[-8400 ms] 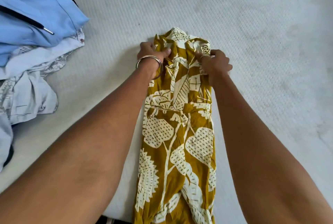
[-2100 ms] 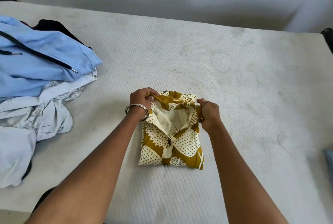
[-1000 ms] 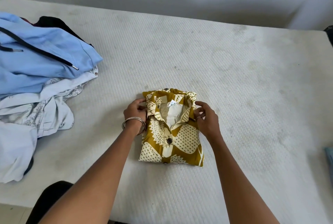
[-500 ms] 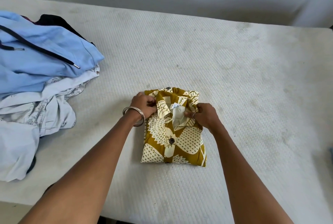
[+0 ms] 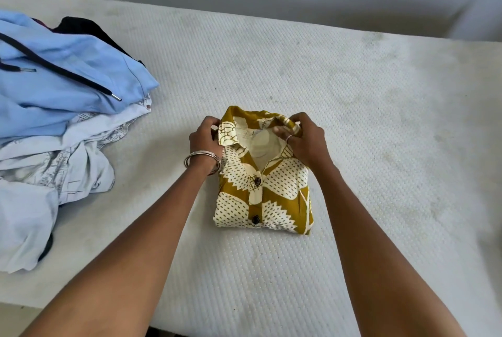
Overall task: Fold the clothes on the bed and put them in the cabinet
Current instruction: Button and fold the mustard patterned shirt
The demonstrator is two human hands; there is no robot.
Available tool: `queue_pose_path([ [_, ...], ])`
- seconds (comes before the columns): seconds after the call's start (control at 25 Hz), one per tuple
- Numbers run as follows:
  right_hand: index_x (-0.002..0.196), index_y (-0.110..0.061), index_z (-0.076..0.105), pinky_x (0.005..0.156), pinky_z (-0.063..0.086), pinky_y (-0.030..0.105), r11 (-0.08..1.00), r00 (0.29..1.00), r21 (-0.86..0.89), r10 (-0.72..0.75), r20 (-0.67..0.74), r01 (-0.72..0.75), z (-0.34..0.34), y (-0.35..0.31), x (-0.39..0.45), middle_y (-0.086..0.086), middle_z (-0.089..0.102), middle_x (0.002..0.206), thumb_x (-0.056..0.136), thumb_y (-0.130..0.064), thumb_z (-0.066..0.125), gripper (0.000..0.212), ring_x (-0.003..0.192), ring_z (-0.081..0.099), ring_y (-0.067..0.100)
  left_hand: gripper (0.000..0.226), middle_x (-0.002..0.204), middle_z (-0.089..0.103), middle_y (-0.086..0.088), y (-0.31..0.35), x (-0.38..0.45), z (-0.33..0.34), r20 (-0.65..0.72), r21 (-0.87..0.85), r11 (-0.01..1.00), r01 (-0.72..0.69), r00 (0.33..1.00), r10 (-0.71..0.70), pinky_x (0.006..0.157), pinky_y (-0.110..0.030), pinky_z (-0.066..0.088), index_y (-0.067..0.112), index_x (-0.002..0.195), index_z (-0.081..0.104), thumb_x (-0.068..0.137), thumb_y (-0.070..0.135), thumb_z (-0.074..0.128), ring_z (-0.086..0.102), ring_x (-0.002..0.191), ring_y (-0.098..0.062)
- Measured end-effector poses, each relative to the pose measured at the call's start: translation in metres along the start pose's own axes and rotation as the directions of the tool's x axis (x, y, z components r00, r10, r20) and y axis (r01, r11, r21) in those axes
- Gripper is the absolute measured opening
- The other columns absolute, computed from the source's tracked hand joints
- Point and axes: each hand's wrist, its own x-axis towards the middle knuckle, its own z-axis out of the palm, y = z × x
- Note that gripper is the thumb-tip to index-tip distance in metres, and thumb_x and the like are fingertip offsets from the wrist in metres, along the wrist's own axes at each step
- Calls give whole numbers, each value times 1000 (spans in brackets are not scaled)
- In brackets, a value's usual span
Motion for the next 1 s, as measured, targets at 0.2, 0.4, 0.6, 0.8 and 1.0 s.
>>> queue_pose_path([
  [0.2,135,-29,46,99,44,57,979,977,86,193,-94,-185,15,34,-17,7,57,130,72,-88,43,87,121,52,27,51,133,56,1,-28,-2,4,326,-99,990,100,943,-63,100,-36,47,30,136,49,89,15,65,55,118,-18],
  [0.4,137,-16,44,92,49,40,912,905,253,375,-199,-322,43,54,-91,10,58,128,92,-63,48,65,109,56,20,57,121,58,-9,-45,-53,19,38,-111,962,250,968,-248,91,-42,52,16,130,50,83,42,70,60,107,-26],
  [0.6,118,-14,44,67,47,38,854,877,-227,416,-240,-467,63,58,-133,12,65,102,102,-45,35,36,89,62,32,49,115,63,-19,-41,-120,32,40,229,910,347,930,-365,72,-39,43,8,123,47,93,45,55,59,105,-39],
  [0.8,115,-9,49,66,42,34,822,815,-138,497,-298,-552,39,54,-127,13,66,104,105,-36,33,33,82,58,26,45,105,64,-19,-50,-122,17,-57,292,913,283,959,-279,65,-37,42,8,114,52,95,49,47,61,96,-39],
  [1.0,134,-7,47,96,46,49,886,869,22,458,-189,-462,49,48,-83,16,59,128,97,-56,44,61,117,56,35,65,132,43,-22,-30,-92,32,16,121,952,281,958,-285,88,-44,45,4,140,37,90,37,63,51,114,-40],
])
